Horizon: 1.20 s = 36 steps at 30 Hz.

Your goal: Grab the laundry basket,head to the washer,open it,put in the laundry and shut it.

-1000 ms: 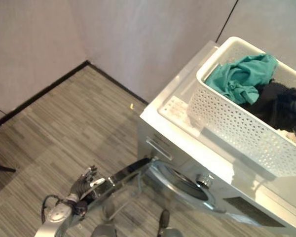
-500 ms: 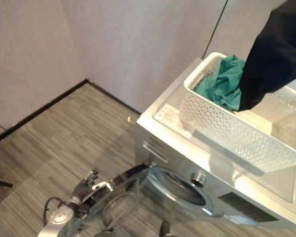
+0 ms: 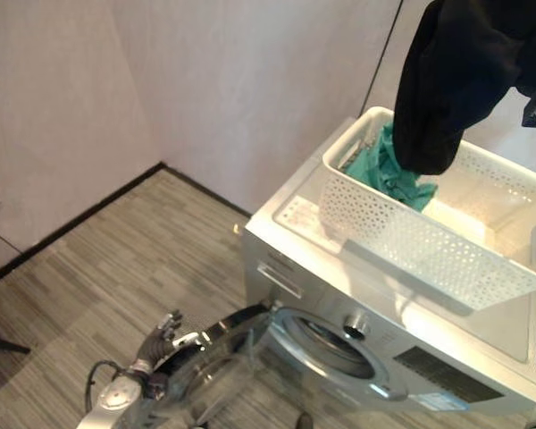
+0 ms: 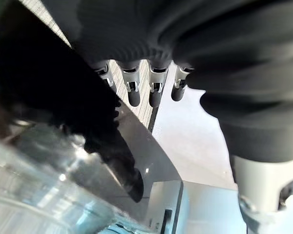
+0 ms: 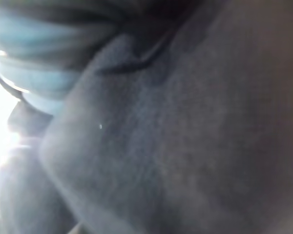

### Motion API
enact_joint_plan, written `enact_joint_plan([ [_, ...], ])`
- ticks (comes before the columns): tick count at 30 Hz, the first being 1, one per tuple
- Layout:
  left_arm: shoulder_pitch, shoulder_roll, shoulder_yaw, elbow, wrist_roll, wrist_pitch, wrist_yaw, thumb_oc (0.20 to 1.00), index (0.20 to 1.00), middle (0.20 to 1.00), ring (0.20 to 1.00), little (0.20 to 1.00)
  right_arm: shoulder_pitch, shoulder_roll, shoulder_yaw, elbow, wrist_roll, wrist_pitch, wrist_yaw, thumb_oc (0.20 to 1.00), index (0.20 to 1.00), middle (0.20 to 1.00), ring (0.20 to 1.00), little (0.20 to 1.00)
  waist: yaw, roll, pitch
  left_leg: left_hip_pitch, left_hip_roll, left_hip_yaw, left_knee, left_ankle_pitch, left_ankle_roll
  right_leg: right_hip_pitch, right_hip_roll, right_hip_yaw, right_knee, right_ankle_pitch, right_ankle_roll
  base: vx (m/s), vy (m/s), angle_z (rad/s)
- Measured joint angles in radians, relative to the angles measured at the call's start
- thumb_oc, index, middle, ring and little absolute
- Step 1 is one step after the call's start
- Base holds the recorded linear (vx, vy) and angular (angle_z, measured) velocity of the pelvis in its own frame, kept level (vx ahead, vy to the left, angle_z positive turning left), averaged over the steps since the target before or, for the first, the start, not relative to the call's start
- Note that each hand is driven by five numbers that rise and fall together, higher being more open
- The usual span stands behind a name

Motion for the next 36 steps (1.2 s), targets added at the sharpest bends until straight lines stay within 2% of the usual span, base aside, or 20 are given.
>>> enact_joint_plan([
  [7, -0.137, 0.002, -0.063, -0.001, 0.012, -0.001, 0.015, 1.000, 1.000, 1.000, 1.000, 1.000, -0.043, 0.010, 0.014, -0.003, -0.009, -0.013, -0.041, 0.200, 0.200, 0.200, 0.200, 0.200, -0.003, 0.009, 0.012, -0.075, 0.024, -0.037, 0.017, 0.032, -0.015, -0.059, 0.021, -0.020, 0.009, 0.016, -0.033, -0.23, 0.017, 0.04],
  [8, -0.183, 0.003, -0.079, -0.009, 0.025, -0.003, 0.015, 1.000, 1.000, 1.000, 1.000, 1.000, -0.062, 0.022, 0.041, 0.004, -0.011, -0.013, -0.042, 0.200, 0.200, 0.200, 0.200, 0.200, -0.007, -0.022, 0.039, -0.120, -0.001, -0.088, 0.149, -0.032, -0.029, -0.060, -0.022, -0.022, 0.009, 0.030, -0.038, -0.24, 0.315, -0.08],
  [9, -0.205, 0.019, -0.094, -0.044, 0.039, -0.004, 0.014, 1.000, 1.000, 1.000, 1.000, 1.000, -0.090, 0.047, 0.070, 0.004, -0.041, -0.012, -0.042, 0.200, 0.200, 0.200, 0.200, 0.200, -0.024, -0.047, 0.062, -0.176, -0.046, -0.151, 0.465, -0.180, -0.015, -0.057, -0.066, -0.008, 0.009, 0.048, -0.026, -0.21, 0.526, -0.14],
  [10, -0.208, 0.019, -0.105, -0.065, 0.040, -0.008, 0.012, 1.000, 1.000, 1.000, 1.000, 1.000, -0.099, 0.054, 0.087, 0.002, -0.051, -0.012, -0.042, 0.200, 0.200, 0.200, 0.200, 0.200, -0.040, -0.030, 0.065, -0.165, -0.052, -0.179, 0.579, -0.245, -0.042, -0.054, -0.066, 0.006, 0.010, 0.059, -0.013, -0.21, 0.606, -0.24],
  [11, -0.206, 0.015, -0.118, -0.080, 0.043, -0.014, 0.010, 1.000, 1.000, 1.000, 1.000, 1.000, -0.093, 0.086, 0.076, -0.008, -0.075, -0.008, -0.048, 0.200, 0.200, 0.200, 0.200, 0.200, -0.065, -0.002, 0.070, -0.116, -0.053, -0.204, 0.576, -0.322, -0.061, -0.046, -0.065, 0.022, 0.010, 0.070, -0.004, -0.16, 0.535, -0.13],
  [12, -0.225, 0.011, -0.140, -0.076, 0.050, -0.011, 0.005, 1.000, 1.000, 1.000, 1.000, 1.000, -0.078, 0.108, 0.053, -0.036, -0.090, 0.000, -0.048, 0.200, 0.200, 0.200, 0.200, 0.200, -0.087, 0.026, 0.087, -0.033, -0.057, -0.170, 0.445, -0.361, -0.026, -0.024, -0.082, 0.029, 0.010, 0.077, 0.006, -0.17, 0.396, 0.00],
  [14, -0.252, 0.001, -0.177, -0.060, 0.053, -0.012, 0.001, 1.000, 1.000, 1.000, 1.000, 1.000, -0.027, 0.126, -0.015, -0.077, -0.120, 0.000, -0.058, 0.200, 0.200, 0.200, 0.200, 0.200, -0.111, 0.022, 0.090, 0.081, -0.130, -0.124, 0.250, -0.312, 0.038, -0.025, -0.154, 0.033, 0.025, 0.091, 0.013, -0.19, 0.380, 0.10],
  [15, -0.265, -0.018, -0.186, -0.051, 0.075, -0.012, 0.001, 1.000, 1.000, 1.000, 1.000, 1.000, -0.029, 0.129, -0.024, -0.073, -0.157, 0.000, -0.093, 0.200, 0.200, 0.200, 0.200, 0.200, -0.108, 0.046, 0.089, 0.093, -0.195, -0.107, 0.237, -0.296, 0.062, -0.041, -0.218, 0.034, 0.037, 0.154, -0.014, -0.22, 0.419, -0.17],
  [19, -0.291, 0.008, -0.195, -0.006, 0.089, -0.021, -0.004, 1.000, 1.000, 1.000, 1.000, 1.000, -0.012, 0.142, -0.021, -0.050, -0.192, 0.009, -0.117, 0.200, 0.200, 0.200, 0.200, 0.200, -0.083, 0.050, 0.093, 0.125, -0.277, -0.048, 0.257, -0.318, 0.123, -0.096, -0.294, -0.008, 0.129, 0.211, -0.001, -0.19, 0.236, -0.46],
  [21, -0.276, 0.026, -0.170, -0.003, 0.106, -0.023, -0.004, 1.000, 1.000, 1.000, 1.000, 1.000, 0.002, 0.151, -0.039, -0.107, -0.235, 0.015, -0.130, 0.200, 0.200, 0.200, 0.200, 0.200, -0.068, 0.053, 0.095, 0.118, -0.281, 0.001, 0.285, -0.318, 0.123, -0.106, -0.295, -0.017, 0.108, 0.299, -0.045, -0.23, 0.111, -0.42],
  [23, -0.265, 0.020, -0.119, 0.002, 0.119, -0.025, -0.003, 1.000, 1.000, 1.000, 1.000, 1.000, 0.002, 0.149, -0.052, -0.139, -0.247, 0.017, -0.134, 0.200, 0.200, 0.200, 0.200, 0.200, -0.063, 0.049, 0.098, 0.083, -0.265, 0.034, 0.349, -0.317, 0.121, -0.098, -0.260, -0.024, 0.016, 0.432, -0.161, -0.19, 0.016, -0.46],
  [24, -0.265, 0.023, -0.105, 0.005, 0.119, -0.022, -0.003, 1.000, 1.000, 1.000, 1.000, 1.000, 0.002, 0.145, -0.054, -0.137, -0.256, 0.017, -0.134, 0.200, 0.200, 0.200, 0.200, 0.200, -0.063, 0.037, 0.105, 0.071, -0.262, 0.028, 0.376, -0.320, 0.123, -0.100, -0.270, -0.025, 0.027, 0.444, -0.137, -0.16, -0.018, -0.30],
  [25, -0.258, 0.018, -0.108, 0.005, 0.120, -0.024, -0.004, 1.000, 1.000, 1.000, 1.000, 1.000, -0.009, 0.129, -0.063, -0.134, -0.270, 0.019, -0.134, 0.200, 0.200, 0.200, 0.200, 0.200, -0.065, 0.049, 0.102, 0.105, -0.248, 0.058, 0.319, -0.334, 0.128, -0.120, -0.263, -0.049, 0.092, 0.368, -0.087, -0.27, -0.069, -0.05],
  [26, -0.252, 0.019, -0.097, -0.001, 0.121, -0.029, -0.005, 1.000, 1.000, 1.000, 1.000, 1.000, -0.033, 0.124, -0.058, -0.130, -0.273, 0.021, -0.134, 0.200, 0.200, 0.200, 0.200, 0.200, -0.060, 0.065, 0.098, 0.113, -0.221, 0.109, 0.284, -0.342, 0.159, -0.151, -0.255, -0.081, 0.182, 0.256, -0.088, -0.20, -0.122, -0.09],
  [29, -0.195, 0.019, -0.040, -0.006, 0.122, -0.034, -0.005, 1.000, 1.000, 1.000, 1.000, 1.000, -0.136, 0.095, -0.007, -0.135, -0.288, 0.031, -0.125, 0.200, 0.200, 0.200, 0.200, 0.200, 0.000, 0.070, 0.096, 0.148, -0.191, 0.182, 0.247, -0.330, 0.159, -0.178, -0.256, -0.135, 0.388, 0.054, -0.047, -0.18, -0.142, -0.55],
  [32, -0.123, 0.027, 0.026, -0.004, 0.120, -0.021, -0.002, 1.000, 1.000, 1.000, 1.000, 1.000, -0.248, 0.077, 0.052, -0.163, -0.313, 0.023, -0.123, 0.200, 0.200, 0.200, 0.200, 0.200, 0.038, 0.061, 0.093, 0.154, -0.171, 0.204, 0.298, -0.315, 0.123, -0.093, -0.193, -0.153, 0.243, 0.067, -0.065, -0.12, -0.178, -0.72],
  [33, -0.117, 0.042, 0.034, -0.002, 0.116, -0.014, -0.003, 1.000, 1.000, 1.000, 1.000, 1.000, -0.267, 0.080, 0.038, -0.156, -0.312, 0.014, -0.126, 0.200, 0.200, 0.200, 0.200, 0.200, 0.059, 0.014, 0.094, 0.060, -0.183, 0.145, 0.376, -0.343, 0.167, -0.068, -0.205, -0.127, 0.151, 0.100, -0.074, -0.04, -0.279, -0.59],
  [34, -0.122, 0.044, 0.023, -0.007, 0.115, -0.010, -0.006, 1.000, 1.000, 1.000, 1.000, 1.000, -0.277, 0.066, 0.038, -0.155, -0.312, 0.015, -0.125, 0.200, 0.200, 0.200, 0.200, 0.200, 0.056, 0.016, 0.076, 0.063, -0.205, 0.111, 0.212, -0.330, 0.196, -0.071, -0.196, -0.122, 0.116, 0.113, -0.057, -0.07, -0.225, -0.64],
  [35, -0.117, 0.032, 0.020, -0.009, 0.115, -0.011, -0.007, 1.000, 1.000, 1.000, 1.000, 1.000, -0.302, 0.057, 0.051, -0.153, -0.312, 0.014, -0.125, 0.200, 0.200, 0.200, 0.200, 0.200, 0.066, 0.041, 0.070, 0.095, -0.168, 0.139, 0.107, -0.169, 0.147, -0.064, -0.164, -0.123, 0.077, 0.119, -0.045, 0.02, -0.181, -0.78],
  [36, -0.098, 0.029, 0.039, 0.000, 0.113, -0.007, -0.003, 1.000, 1.000, 1.000, 1.000, 1.000, -0.301, 0.056, 0.077, -0.153, -0.312, 0.012, -0.124, 0.200, 0.200, 0.200, 0.200, 0.200, 0.081, 0.032, 0.071, 0.125, -0.160, 0.180, 0.101, -0.162, 0.129, -0.049, -0.161, -0.129, 0.083, 0.088, -0.046, -0.04, -0.171, -0.97],
])
